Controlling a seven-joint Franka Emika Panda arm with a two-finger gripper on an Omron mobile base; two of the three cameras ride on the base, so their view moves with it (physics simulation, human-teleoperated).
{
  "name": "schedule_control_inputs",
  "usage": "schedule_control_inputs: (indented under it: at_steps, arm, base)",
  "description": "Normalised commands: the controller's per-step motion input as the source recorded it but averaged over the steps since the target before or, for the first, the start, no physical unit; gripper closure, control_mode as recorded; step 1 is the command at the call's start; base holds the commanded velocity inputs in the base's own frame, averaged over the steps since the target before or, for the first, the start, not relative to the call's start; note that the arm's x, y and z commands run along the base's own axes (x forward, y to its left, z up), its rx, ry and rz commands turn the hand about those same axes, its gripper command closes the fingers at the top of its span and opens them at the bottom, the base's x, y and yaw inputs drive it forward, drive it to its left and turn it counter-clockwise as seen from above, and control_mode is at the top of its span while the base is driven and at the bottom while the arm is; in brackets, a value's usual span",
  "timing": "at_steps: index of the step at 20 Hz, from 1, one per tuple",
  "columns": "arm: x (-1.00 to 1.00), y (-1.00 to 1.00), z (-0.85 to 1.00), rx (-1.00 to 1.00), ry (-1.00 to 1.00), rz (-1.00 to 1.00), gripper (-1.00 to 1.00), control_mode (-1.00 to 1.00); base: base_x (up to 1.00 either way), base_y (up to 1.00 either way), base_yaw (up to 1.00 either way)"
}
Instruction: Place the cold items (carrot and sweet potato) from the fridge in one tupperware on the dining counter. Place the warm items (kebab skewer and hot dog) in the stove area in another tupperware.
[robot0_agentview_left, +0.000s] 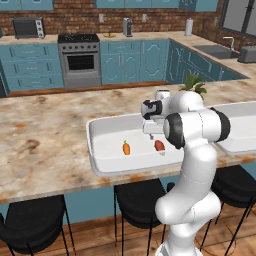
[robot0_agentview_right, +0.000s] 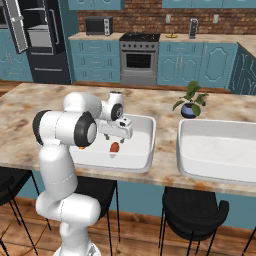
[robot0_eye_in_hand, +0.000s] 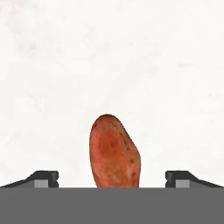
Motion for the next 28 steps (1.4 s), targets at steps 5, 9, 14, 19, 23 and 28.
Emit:
schedule_control_inputs:
  at_steps: [5, 9, 14, 19, 23, 28]
  arm:
    - [-0.41, 0.18, 0.36, -0.04, 0.12, 0.0, -1.0, -1.0]
    - [-0.89, 0.18, 1.0, -0.07, 0.23, 0.0, -1.0, -1.0]
    - [-1.0, 0.22, 0.9, -0.03, 0.08, 0.0, -1.0, -1.0]
    - [-1.0, 0.14, 0.46, 0.0, -0.15, 0.0, -1.0, -1.0]
    - [-1.0, 0.2, 0.12, -0.03, -0.28, 0.0, -1.0, -1.0]
    - [-0.58, 0.01, -0.39, -0.03, -0.02, 0.0, -1.0, -1.0]
  base:
    - [0.0, 0.0, 0.0]
    - [0.0, 0.0, 0.0]
    - [0.0, 0.0, 0.0]
    - [0.0, 0.0, 0.0]
    - [0.0, 0.0, 0.0]
    - [0.0, 0.0, 0.0]
